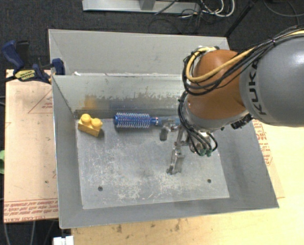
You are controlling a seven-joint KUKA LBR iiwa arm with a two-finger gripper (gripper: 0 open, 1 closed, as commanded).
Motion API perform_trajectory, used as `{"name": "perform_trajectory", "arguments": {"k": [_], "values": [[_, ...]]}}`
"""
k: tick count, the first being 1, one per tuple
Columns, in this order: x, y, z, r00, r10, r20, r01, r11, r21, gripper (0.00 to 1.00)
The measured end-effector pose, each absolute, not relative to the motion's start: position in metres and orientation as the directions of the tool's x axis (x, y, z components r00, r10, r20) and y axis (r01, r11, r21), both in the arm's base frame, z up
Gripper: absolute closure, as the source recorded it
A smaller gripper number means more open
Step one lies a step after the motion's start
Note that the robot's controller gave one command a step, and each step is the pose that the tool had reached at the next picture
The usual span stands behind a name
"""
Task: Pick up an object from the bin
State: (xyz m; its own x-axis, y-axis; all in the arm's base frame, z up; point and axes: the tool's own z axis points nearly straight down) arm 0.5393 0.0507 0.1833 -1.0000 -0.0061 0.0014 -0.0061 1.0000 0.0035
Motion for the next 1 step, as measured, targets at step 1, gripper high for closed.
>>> {"name": "perform_trajectory", "arguments": {"k": [1], "values": [[0.6418, 0.0259, 0.1567, -0.994, -0.113, -0.007, -0.113, 0.994, 0.000, 0.00]]}}
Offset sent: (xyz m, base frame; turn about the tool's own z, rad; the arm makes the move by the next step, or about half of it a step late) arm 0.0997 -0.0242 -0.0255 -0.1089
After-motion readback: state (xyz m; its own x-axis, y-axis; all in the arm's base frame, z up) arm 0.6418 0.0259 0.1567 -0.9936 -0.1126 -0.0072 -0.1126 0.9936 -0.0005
